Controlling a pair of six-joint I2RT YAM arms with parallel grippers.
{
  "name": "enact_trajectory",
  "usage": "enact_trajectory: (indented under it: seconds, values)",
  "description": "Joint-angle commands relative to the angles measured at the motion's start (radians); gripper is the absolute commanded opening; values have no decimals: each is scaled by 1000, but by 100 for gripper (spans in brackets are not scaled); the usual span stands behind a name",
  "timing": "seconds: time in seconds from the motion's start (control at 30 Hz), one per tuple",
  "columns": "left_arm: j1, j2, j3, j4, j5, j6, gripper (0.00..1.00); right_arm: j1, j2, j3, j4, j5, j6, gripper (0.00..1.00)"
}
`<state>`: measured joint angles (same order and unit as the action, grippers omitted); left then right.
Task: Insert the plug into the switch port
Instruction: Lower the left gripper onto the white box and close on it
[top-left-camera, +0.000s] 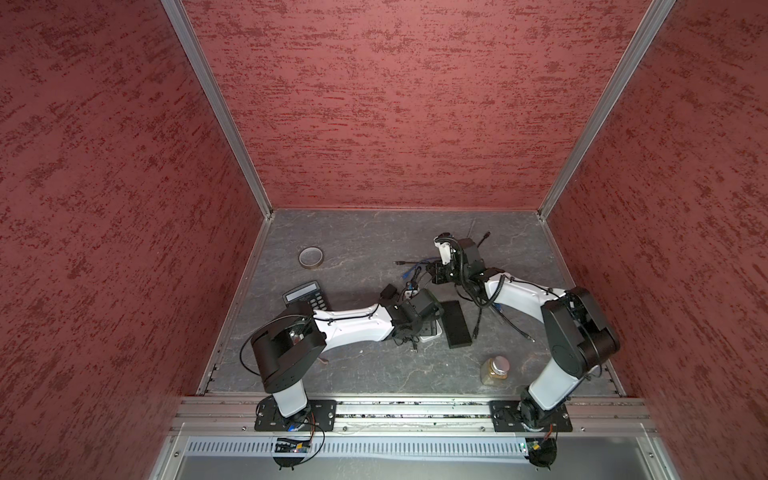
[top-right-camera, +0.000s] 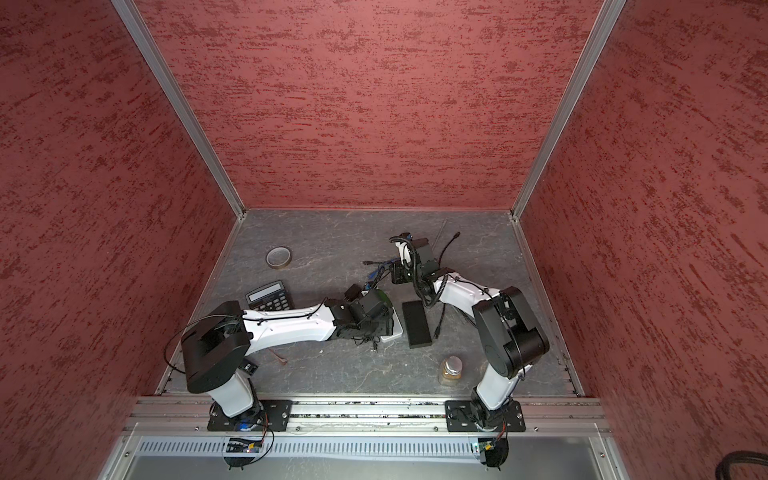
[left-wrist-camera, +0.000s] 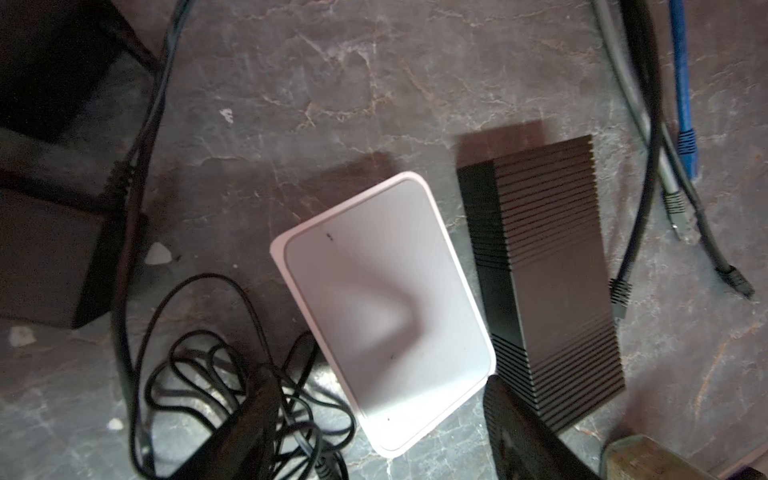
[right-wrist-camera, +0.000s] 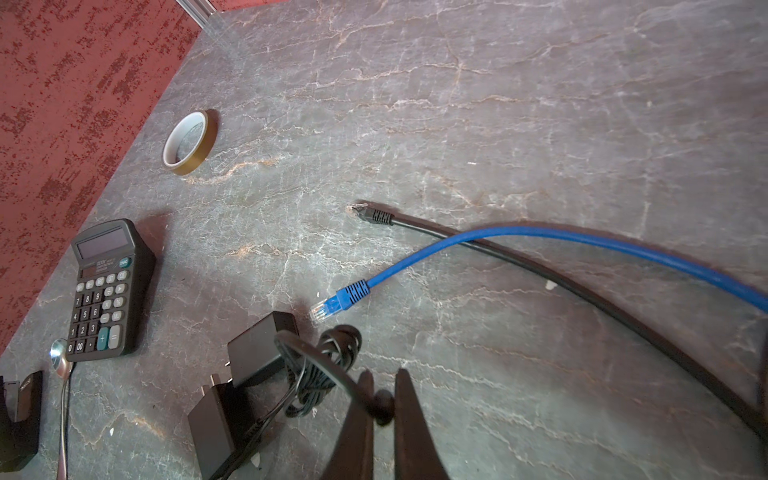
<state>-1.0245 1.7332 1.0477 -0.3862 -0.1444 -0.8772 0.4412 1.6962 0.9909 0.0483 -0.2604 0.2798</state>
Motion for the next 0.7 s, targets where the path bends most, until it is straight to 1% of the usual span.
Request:
enact_trajectory:
  seconds: [0.0,0.27,0.53,0.67]
  values:
    - [-1,34,30,-20,19,-9,78,-7,-41,-16,21,27,-8,6]
    - [3,72,95,-43,16,6,79,-7,-35,-23,28,21,-10,6]
    - [19,160,196,-177,-2,10,79,-9,-35,-28,33,21,-17,6]
    - [23,192,223,-209,-2,7,79,-9,-34,-29,39,20,-17,6]
